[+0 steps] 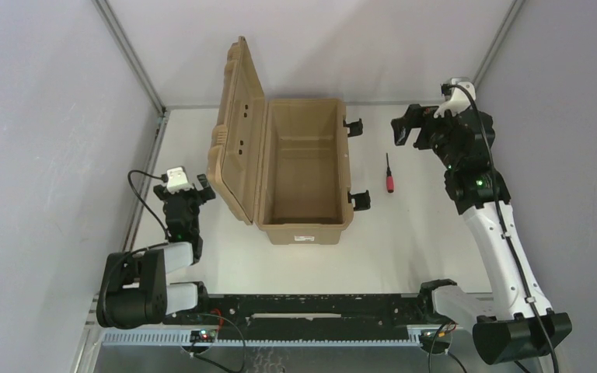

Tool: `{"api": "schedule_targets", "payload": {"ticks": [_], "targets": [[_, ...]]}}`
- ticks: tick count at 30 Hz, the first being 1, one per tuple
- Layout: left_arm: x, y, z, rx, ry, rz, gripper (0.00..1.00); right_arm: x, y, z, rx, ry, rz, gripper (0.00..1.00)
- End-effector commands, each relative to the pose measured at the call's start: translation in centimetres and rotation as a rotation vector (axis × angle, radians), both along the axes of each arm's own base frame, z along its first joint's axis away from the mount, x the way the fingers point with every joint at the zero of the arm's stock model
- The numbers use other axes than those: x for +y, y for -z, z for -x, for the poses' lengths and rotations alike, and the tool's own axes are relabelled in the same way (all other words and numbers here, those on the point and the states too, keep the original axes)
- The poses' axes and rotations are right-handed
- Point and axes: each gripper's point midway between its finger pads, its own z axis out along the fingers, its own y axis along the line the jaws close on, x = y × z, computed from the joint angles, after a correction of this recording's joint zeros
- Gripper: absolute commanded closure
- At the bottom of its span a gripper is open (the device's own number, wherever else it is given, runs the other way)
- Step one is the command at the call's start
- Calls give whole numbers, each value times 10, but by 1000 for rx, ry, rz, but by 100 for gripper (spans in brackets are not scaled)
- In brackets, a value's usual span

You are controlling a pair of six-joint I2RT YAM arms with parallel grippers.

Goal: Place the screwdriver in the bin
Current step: Pick up the screwdriver from the center of the board.

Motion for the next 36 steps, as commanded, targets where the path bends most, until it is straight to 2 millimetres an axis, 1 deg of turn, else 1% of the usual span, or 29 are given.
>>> {"api": "schedule_targets", "payload": {"ticks": [1,4,5,12,17,19,21,22,25,31,36], "targets": [[1,-11,-3,-33,-5,-20,0,4,-36,4,-40,-31,13,1],[1,-10,-2,-33,-7,-19,0,3,-45,3,-14,-23,17,1],[1,-10,-2,-32,-6,-20,0,3,-44,-1,14,-18,19,1],[1,-10,-2,-32,-7,-20,0,-4,-53,-17,166,39,36,2],[1,-10,-2,-33,-6,-19,0,-7,-44,-31,263,72,50,2],[1,-10,-2,-33,-5,-20,0,-9,-36,-38,309,85,65,2],[1,-10,-2,-32,-6,-20,0,-13,-25,-44,361,110,85,2],[1,-10,-2,-32,-5,-19,0,-15,-16,-49,396,123,98,1],[1,-11,-2,-34,-7,-19,0,-17,6,-57,496,140,114,1],[1,-10,-2,-31,-5,-19,0,-17,71,-71,705,159,149,2],[1,-10,-2,-32,-6,-19,0,-16,121,-80,820,167,162,4]]}}
